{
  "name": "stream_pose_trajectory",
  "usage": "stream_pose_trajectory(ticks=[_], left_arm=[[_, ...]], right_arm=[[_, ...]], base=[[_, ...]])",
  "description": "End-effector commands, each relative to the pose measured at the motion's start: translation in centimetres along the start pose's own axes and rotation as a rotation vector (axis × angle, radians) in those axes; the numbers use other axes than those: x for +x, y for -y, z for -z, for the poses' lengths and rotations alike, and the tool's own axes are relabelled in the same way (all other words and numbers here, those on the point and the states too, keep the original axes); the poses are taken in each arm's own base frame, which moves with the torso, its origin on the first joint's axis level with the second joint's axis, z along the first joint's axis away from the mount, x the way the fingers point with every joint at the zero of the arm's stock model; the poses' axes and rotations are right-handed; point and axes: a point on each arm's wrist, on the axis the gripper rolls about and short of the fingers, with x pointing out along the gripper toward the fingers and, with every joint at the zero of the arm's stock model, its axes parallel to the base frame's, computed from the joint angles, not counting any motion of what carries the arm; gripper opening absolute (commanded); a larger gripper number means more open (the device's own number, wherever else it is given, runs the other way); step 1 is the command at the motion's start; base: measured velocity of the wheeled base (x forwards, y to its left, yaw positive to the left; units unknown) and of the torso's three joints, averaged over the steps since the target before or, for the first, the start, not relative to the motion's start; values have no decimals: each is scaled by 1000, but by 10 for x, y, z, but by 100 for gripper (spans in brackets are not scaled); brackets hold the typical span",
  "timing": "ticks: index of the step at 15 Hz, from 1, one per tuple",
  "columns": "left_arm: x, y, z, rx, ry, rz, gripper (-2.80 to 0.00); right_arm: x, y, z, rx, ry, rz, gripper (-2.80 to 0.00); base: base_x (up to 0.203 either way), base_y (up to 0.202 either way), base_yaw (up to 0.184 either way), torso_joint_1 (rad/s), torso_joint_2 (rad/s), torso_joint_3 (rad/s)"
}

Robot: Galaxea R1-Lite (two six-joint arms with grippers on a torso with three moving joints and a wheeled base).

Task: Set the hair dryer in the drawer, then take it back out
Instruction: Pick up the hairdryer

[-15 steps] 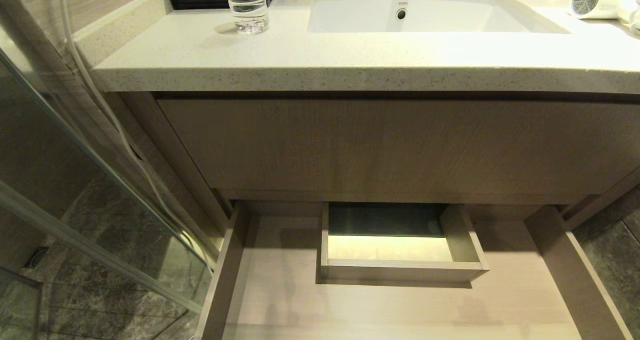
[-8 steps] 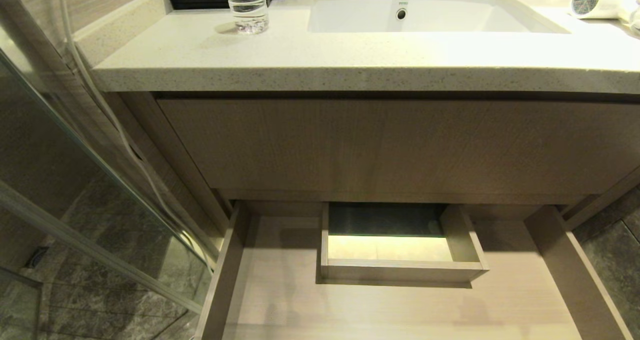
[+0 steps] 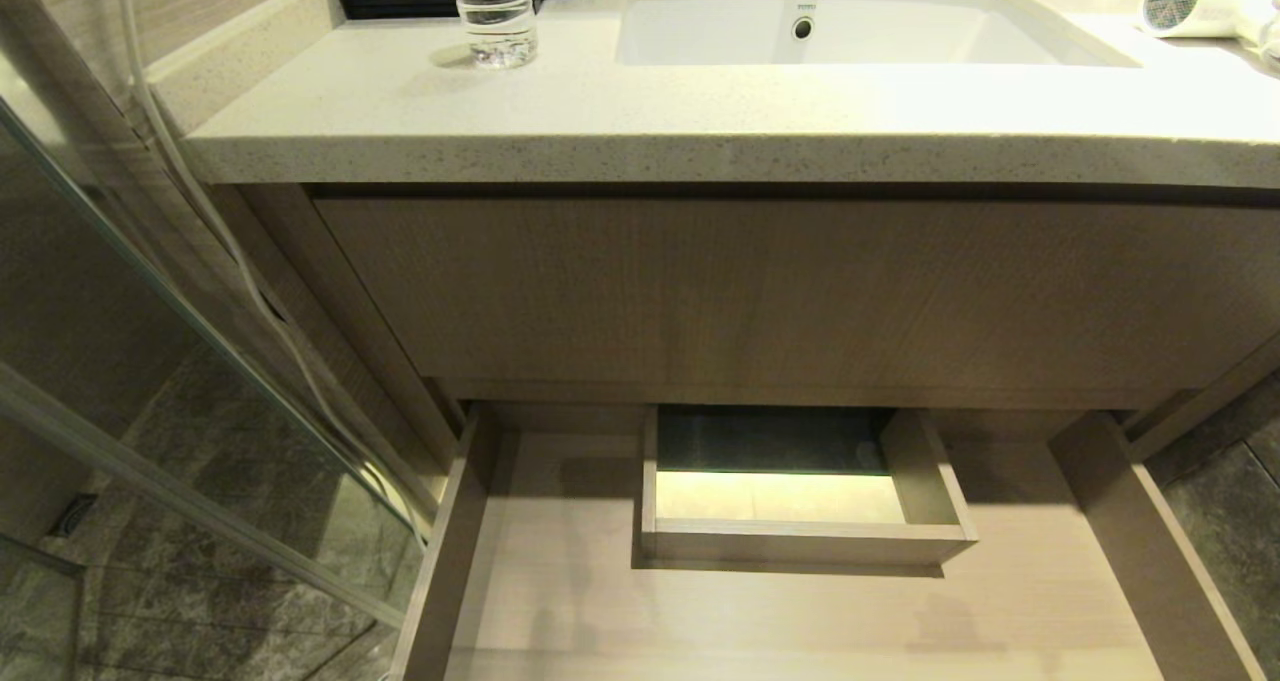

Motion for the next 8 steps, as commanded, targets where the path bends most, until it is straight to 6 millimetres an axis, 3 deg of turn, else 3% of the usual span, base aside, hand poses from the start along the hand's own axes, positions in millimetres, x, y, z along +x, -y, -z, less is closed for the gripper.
stream_pose_trajectory(ticks=[1, 8], left_arm=[[0, 0, 0, -1, 0, 0, -280], [0, 0, 0, -1, 0, 0, -280]], right_arm=[[0, 0, 1, -2, -5, 0, -280], [0, 0, 0, -3, -5, 0, -280]], base=[[0, 0, 0, 0, 0, 0], [0, 0, 0, 13, -48, -35]])
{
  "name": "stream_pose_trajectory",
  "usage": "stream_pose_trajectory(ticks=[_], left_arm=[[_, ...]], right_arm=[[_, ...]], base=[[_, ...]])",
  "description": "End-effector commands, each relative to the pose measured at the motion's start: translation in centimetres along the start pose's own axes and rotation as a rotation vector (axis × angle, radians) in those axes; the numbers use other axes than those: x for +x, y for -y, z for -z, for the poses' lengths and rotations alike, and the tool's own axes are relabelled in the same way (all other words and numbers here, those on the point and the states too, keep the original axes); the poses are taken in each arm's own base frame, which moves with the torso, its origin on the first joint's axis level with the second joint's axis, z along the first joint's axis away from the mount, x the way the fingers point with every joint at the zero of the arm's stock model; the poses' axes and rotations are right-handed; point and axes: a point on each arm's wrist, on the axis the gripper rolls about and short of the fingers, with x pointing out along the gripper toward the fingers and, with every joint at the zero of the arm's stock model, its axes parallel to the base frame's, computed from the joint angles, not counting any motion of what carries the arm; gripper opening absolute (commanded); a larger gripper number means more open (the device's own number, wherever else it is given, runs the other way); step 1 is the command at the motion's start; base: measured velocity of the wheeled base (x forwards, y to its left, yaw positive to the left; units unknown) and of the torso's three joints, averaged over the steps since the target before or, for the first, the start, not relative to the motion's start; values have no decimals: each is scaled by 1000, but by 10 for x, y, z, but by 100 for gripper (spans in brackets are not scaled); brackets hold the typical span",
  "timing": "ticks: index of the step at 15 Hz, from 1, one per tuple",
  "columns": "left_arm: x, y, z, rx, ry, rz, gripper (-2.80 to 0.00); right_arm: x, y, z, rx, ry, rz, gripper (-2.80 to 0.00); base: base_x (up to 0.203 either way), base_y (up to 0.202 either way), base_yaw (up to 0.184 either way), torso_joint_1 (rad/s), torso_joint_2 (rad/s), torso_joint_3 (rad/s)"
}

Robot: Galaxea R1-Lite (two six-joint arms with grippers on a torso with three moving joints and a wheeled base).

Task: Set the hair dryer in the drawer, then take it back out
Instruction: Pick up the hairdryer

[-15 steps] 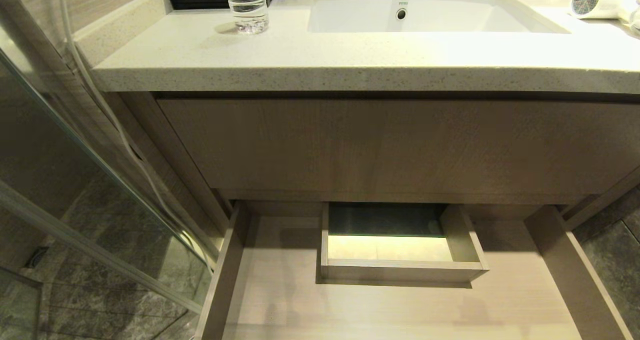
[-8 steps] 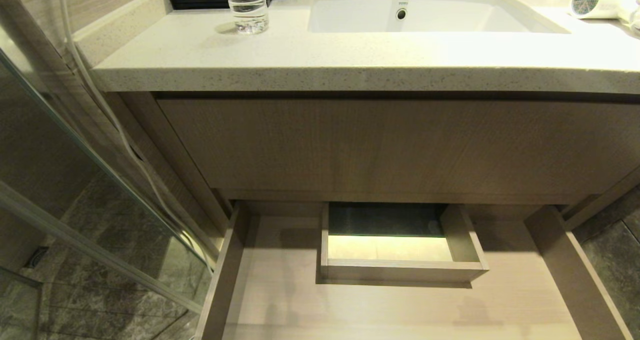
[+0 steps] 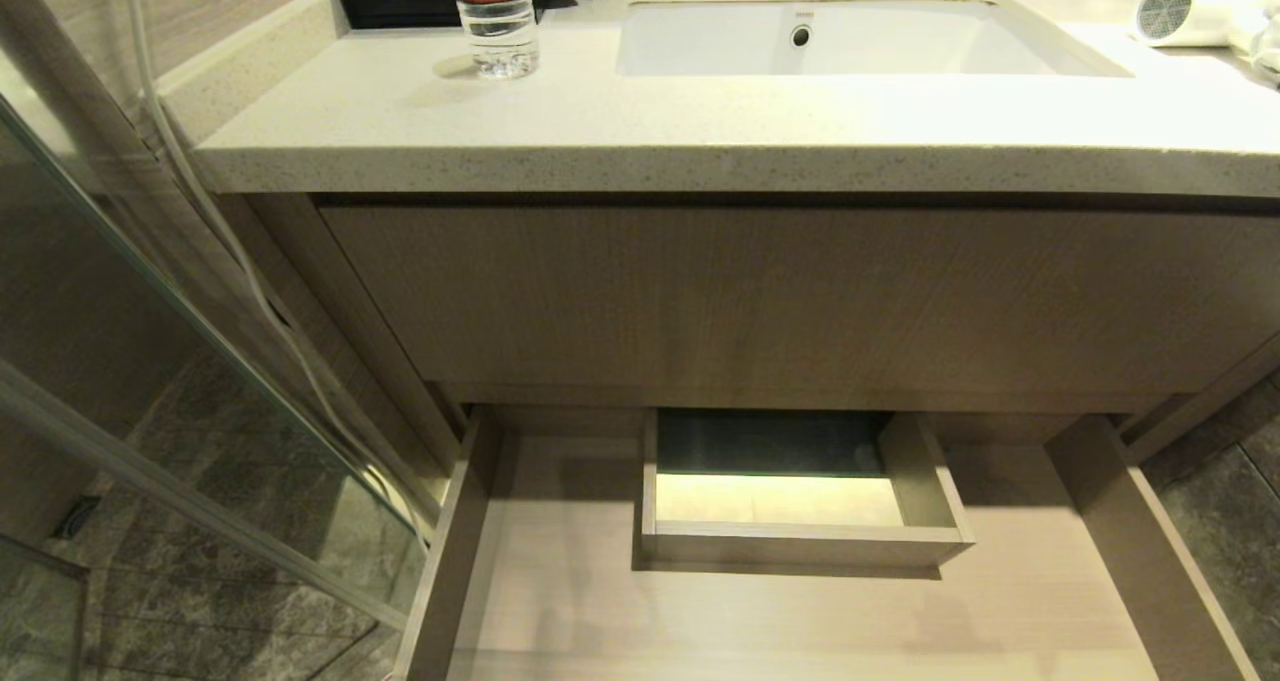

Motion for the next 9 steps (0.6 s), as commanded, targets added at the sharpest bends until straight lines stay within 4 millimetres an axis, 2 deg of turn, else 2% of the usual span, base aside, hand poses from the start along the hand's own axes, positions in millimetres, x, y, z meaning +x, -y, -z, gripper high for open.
stream_pose_trajectory(ticks=[1, 4, 9], left_arm=[[0, 0, 0, 0, 0, 0, -280], [0, 0, 0, 0, 0, 0, -280], [0, 0, 0, 0, 0, 0, -280]], right_arm=[[0, 0, 1, 0, -4, 0, -280], [0, 0, 1, 0, -5, 0, -280], [0, 0, 1, 0, -4, 0, -280]], base=[[0, 0, 0, 119, -349, -232], [1, -4, 33, 162, -427, -280], [1, -7, 164, 166, -414, -252]])
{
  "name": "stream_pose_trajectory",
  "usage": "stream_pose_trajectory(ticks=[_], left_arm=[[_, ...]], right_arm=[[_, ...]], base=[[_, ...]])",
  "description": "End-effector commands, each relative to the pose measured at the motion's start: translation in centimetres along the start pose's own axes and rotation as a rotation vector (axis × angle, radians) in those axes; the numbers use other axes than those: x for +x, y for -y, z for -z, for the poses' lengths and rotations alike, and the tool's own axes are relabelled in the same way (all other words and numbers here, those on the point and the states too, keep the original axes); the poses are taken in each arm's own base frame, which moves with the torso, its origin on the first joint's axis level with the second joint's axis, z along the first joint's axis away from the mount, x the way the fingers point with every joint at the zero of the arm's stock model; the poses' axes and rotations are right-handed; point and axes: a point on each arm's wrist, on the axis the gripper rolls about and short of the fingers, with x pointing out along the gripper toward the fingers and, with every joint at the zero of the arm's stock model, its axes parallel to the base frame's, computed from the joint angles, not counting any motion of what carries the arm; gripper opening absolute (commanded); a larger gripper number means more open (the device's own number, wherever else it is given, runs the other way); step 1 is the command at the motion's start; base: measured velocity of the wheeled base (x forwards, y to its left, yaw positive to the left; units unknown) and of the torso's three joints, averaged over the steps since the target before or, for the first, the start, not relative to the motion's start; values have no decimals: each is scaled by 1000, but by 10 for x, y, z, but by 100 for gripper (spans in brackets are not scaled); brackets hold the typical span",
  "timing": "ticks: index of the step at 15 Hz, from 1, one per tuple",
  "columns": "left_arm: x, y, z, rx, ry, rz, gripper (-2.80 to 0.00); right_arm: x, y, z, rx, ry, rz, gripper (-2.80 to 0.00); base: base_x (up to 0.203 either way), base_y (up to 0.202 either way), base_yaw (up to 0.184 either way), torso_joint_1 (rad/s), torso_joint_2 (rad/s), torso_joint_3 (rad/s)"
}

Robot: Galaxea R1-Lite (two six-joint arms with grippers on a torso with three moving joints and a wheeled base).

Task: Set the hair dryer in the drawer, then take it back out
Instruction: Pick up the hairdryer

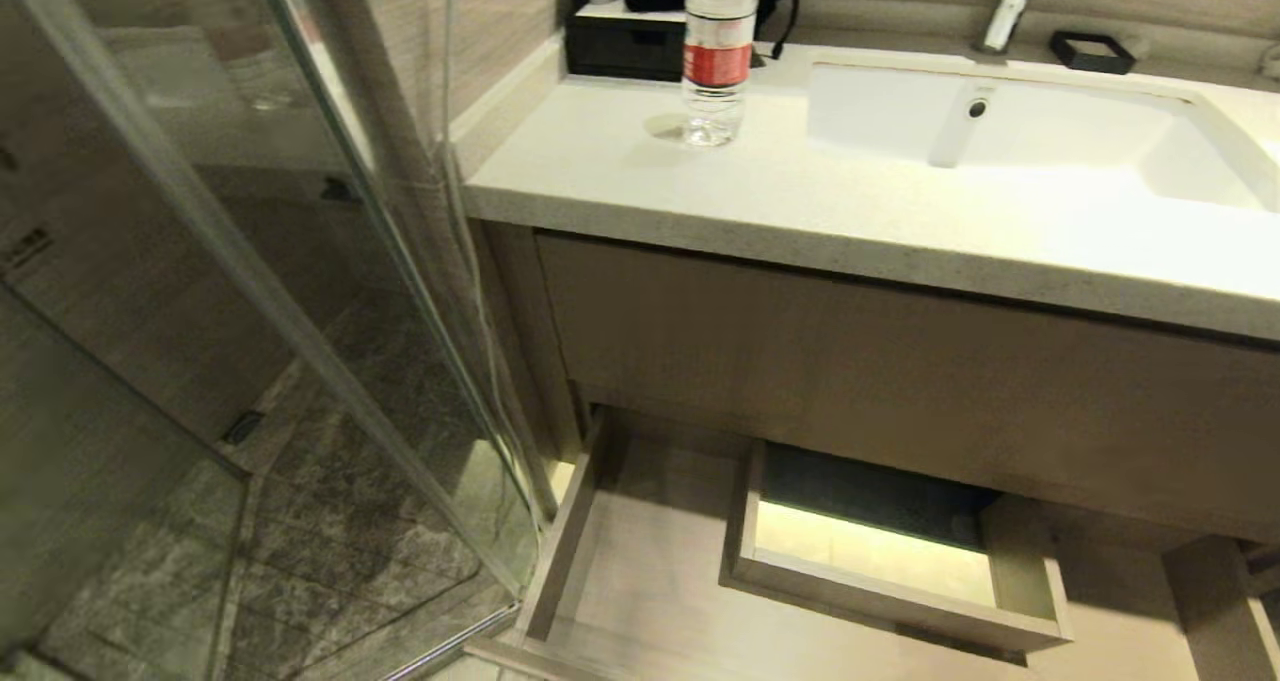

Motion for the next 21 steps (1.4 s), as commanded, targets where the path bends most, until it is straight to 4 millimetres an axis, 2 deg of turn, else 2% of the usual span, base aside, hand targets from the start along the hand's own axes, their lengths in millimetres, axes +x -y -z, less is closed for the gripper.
stream_pose_trajectory(ticks=[1, 21], left_arm=[[0, 0, 0, 0, 0, 0, -280], [0, 0, 0, 0, 0, 0, -280]], right_arm=[[0, 0, 0, 5, -3, 2, -280], [0, 0, 0, 7, -1, 2, -280]], base=[[1, -10, 130, 60, -129, -77], [0, 0, 5, 3, -6, -3]])
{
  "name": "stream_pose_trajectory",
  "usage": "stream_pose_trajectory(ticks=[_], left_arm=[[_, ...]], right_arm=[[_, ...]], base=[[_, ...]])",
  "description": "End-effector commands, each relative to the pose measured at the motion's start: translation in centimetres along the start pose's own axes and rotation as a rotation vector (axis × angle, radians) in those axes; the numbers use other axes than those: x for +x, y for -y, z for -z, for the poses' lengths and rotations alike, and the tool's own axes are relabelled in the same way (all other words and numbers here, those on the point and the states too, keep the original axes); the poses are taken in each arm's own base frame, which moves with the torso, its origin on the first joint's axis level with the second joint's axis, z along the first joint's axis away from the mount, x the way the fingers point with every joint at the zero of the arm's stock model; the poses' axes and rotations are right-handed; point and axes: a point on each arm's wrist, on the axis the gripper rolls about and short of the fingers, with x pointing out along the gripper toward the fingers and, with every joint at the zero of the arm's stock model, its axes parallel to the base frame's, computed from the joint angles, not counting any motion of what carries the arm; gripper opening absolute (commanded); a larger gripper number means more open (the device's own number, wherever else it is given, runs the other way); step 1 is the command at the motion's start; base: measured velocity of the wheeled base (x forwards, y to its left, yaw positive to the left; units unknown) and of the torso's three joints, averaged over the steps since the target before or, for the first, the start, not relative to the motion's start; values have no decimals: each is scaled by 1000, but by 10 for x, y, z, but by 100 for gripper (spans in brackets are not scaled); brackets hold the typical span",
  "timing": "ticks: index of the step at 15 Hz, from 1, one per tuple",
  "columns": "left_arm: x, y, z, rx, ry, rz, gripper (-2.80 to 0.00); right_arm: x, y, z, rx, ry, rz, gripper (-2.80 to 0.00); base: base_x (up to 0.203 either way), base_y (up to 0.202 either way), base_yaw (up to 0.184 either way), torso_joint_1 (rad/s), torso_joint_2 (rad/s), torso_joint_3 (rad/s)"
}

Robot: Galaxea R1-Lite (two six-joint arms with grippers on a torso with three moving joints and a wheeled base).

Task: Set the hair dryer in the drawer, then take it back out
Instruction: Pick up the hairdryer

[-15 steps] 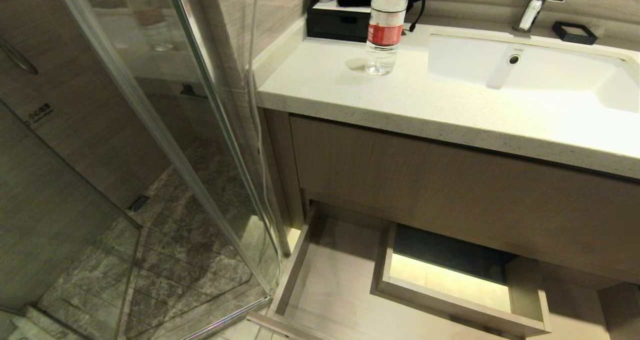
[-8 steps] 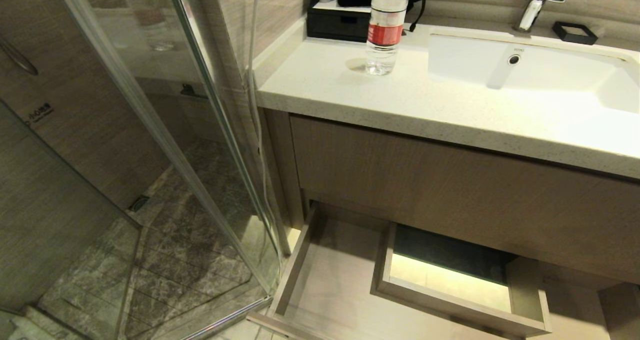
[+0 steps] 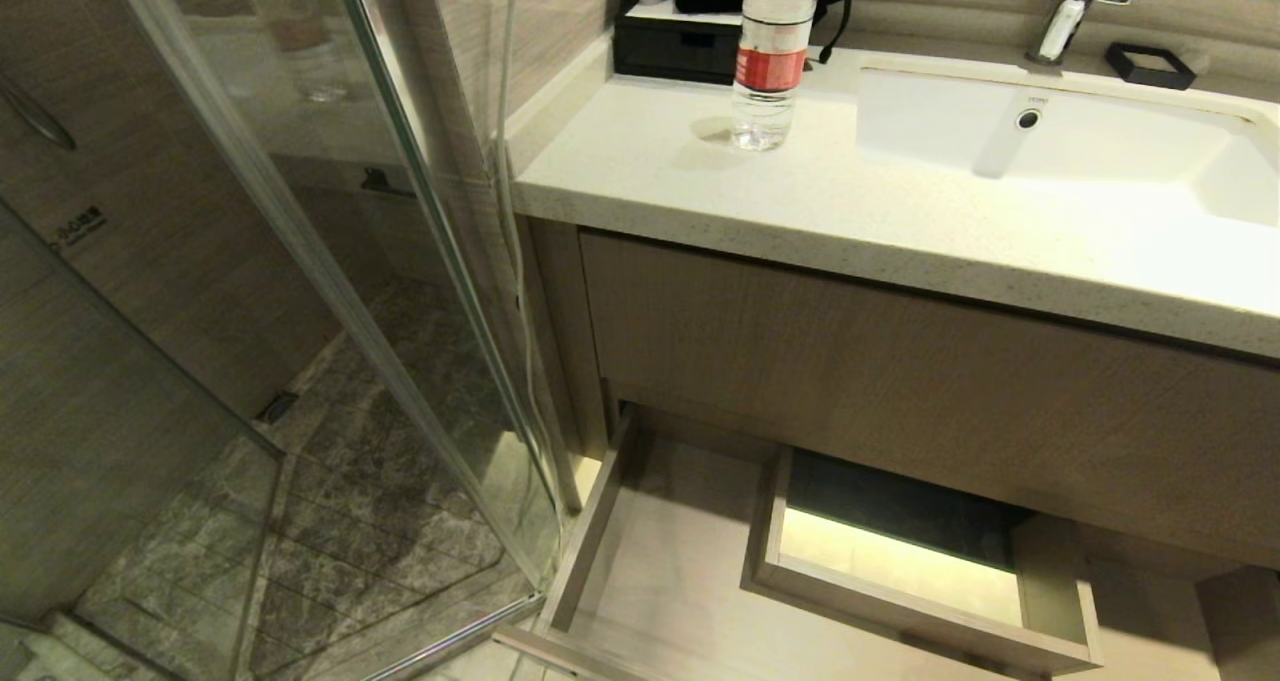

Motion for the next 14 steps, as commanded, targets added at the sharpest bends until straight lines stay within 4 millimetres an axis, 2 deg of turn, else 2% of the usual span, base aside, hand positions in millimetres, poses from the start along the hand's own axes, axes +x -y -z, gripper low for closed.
stream_pose_trajectory(ticks=[1, 9, 14], left_arm=[[0, 0, 0, 0, 0, -1, -280], [0, 0, 0, 0, 0, 0, -280], [0, 0, 0, 0, 0, 0, -280]], right_arm=[[0, 0, 0, 0, -3, 0, -280], [0, 0, 0, 0, -3, 0, -280], [0, 0, 1, 0, -6, 0, -280]], base=[[0, 0, 0, 0, 0, 0], [0, 0, 0, 0, 0, 0], [2, -4, 144, 4, 4, 0]])
